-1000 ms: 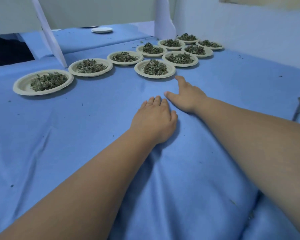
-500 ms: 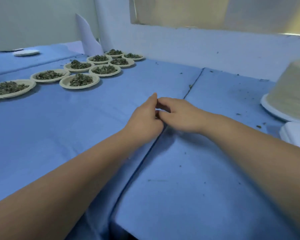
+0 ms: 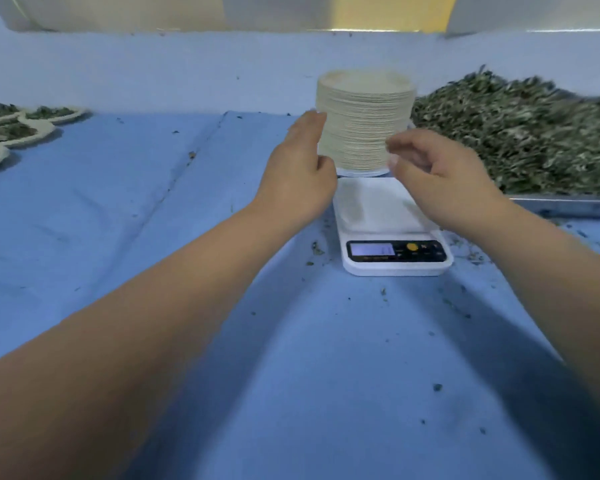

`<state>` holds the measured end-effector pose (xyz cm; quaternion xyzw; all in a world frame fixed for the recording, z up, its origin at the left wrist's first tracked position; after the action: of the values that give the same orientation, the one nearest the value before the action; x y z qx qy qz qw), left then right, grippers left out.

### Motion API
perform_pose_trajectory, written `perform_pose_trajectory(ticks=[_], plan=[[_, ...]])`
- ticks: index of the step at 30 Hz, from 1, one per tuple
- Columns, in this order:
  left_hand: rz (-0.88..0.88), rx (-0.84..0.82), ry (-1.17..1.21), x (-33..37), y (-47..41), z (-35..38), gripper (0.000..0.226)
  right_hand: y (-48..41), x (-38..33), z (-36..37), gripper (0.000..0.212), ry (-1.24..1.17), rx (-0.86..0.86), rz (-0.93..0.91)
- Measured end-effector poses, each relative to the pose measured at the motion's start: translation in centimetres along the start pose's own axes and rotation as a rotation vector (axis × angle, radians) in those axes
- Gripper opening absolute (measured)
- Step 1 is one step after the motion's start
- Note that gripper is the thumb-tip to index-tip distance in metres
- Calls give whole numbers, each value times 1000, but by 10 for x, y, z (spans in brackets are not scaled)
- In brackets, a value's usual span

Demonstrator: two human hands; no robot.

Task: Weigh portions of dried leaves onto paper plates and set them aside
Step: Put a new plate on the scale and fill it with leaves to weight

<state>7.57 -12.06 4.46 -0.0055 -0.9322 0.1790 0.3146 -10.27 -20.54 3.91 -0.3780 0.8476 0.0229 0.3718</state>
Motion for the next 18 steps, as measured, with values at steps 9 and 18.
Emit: perform_pose_trajectory(ticks=[9, 18], plan=[[88, -78, -391, 27, -70, 19, 58, 37, 82, -50, 39, 226, 102, 207], [45, -178, -788, 44, -131, 19, 40, 20, 112, -52, 51, 691, 8, 372]])
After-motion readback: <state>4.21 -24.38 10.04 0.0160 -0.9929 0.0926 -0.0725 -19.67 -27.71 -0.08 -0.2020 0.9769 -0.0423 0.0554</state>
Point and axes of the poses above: each hand's wrist, its own y-axis away from the middle knuckle, its own z-axis out of the palm, x = y × z, the point moved 5 cm from there along -y, towards the middle knuckle, and after that the axes turned 15 degrees about -x, right-handed, at the moved point
